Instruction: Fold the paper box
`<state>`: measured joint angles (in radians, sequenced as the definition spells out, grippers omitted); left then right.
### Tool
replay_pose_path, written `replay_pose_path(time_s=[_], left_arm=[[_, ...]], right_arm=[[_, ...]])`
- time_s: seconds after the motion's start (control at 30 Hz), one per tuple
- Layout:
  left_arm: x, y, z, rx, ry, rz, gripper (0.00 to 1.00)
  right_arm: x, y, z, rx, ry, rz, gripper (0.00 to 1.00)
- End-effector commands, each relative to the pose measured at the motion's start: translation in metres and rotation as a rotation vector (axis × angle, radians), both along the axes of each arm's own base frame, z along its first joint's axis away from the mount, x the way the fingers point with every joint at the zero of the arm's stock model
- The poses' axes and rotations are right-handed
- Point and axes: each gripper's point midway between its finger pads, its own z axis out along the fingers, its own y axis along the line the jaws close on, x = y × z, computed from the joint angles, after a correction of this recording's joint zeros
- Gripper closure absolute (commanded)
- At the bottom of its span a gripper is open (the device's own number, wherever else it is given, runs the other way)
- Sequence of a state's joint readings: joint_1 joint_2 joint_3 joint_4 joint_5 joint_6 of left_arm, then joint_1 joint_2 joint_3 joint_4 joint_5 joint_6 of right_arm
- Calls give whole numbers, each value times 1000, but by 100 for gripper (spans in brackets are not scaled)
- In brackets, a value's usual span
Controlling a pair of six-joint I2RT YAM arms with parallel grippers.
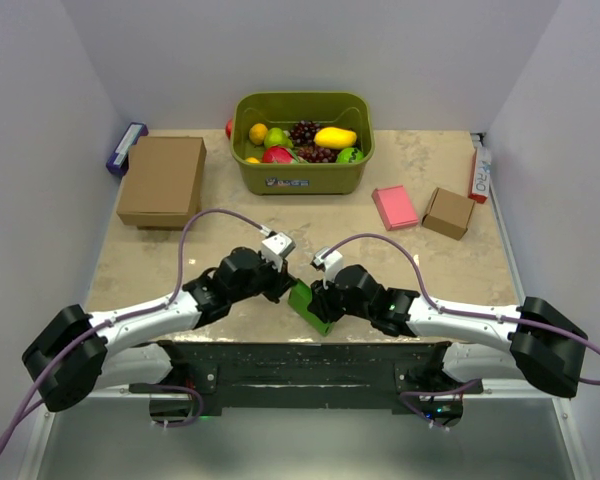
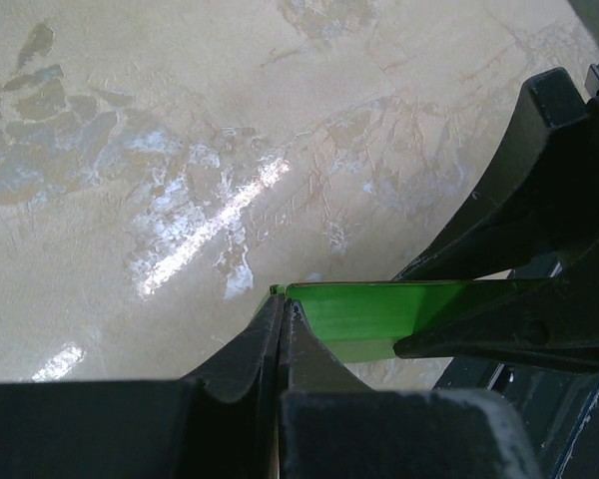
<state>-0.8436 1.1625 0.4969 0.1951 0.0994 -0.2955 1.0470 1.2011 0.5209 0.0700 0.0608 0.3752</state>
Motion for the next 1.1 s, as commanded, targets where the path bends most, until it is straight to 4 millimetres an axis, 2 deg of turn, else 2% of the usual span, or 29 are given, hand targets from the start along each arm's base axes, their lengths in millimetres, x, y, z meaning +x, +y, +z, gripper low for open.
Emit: replay_pose_path(time_s=[0.0,0.27,0.53,1.07], left_arm=[[-9,10,-18,26,52,24,100],[-15,21,-37,34,89,63,100],[-16,4,-25,-62,96,33,100],[-7,-11,1,-160,78,39,100]], right_arm=[[-6,-11,-12,-45,19,-1,75],[-6,-11,-11,-42,18,0,75],[-6,-11,-11,-40,17,2,75],[-7,-10,-12,-44,24,11,75]])
